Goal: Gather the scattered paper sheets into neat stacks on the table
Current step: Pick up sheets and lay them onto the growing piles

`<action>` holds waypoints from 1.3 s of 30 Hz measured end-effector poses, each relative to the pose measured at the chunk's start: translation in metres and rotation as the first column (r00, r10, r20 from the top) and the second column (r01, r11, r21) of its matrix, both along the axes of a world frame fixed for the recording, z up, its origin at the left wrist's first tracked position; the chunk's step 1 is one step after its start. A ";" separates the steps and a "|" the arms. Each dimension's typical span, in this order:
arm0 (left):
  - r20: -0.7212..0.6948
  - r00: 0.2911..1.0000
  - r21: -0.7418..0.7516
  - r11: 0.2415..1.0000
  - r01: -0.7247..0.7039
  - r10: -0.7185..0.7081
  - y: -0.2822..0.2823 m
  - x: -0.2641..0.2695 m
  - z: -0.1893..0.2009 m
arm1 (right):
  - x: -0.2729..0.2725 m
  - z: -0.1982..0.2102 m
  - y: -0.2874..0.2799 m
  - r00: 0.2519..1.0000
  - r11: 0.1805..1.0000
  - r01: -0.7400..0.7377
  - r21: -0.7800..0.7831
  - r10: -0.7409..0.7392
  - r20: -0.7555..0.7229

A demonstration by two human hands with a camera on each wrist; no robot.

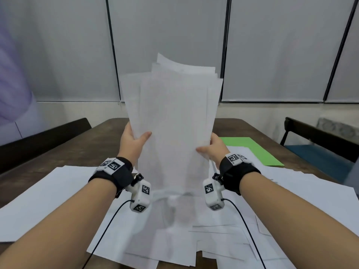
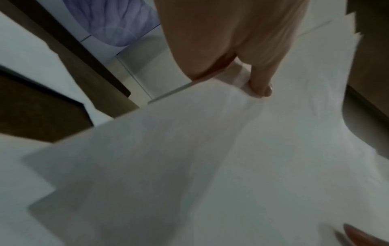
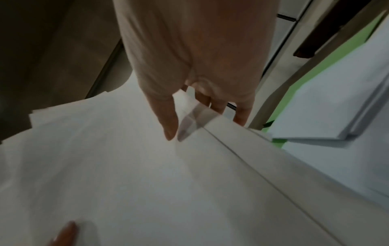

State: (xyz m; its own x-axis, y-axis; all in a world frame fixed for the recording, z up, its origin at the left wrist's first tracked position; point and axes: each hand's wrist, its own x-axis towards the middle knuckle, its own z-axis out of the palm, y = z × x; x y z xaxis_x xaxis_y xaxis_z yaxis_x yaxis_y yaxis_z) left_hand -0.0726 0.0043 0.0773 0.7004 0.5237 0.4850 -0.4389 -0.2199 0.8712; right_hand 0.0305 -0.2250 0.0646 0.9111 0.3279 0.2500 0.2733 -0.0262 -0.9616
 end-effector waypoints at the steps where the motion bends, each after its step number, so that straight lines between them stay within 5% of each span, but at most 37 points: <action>1: 0.002 1.000 -0.010 1.000 -0.001 0.001 -0.001 -0.002 -0.003 | 0.001 -0.002 0.001 1.000 0.999 0.005 0.042 -0.003 -0.029; 8: -0.019 1.000 -0.083 0.997 0.008 -0.010 -0.005 -0.003 -0.033 | -0.004 -0.014 0.004 0.999 0.977 0.031 0.213 -0.027 -0.024; 17: 0.005 0.995 0.016 0.995 0.095 -0.095 -0.009 0.003 -0.002 | 0.000 0.023 0.014 1.000 0.968 0.025 0.251 -0.027 0.005; 29: 0.125 0.991 0.108 0.992 -0.058 0.045 -0.024 0.010 0.030 | -0.004 0.044 0.027 0.986 0.967 0.038 0.253 -0.078 0.150; 39: -0.175 0.983 -0.024 0.998 -0.066 0.061 -0.017 0.017 -0.038 | 0.008 -0.030 0.030 0.990 0.994 0.042 -0.099 -0.055 -0.129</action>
State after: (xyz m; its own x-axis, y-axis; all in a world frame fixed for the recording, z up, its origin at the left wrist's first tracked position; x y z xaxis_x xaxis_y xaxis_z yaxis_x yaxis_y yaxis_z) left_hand -0.0554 -0.0131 0.0391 0.7378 0.5817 0.3425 -0.2660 -0.2157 0.9395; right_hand 0.0385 -0.1953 0.0346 0.9493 0.2991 0.0965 0.1407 -0.1298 -0.9815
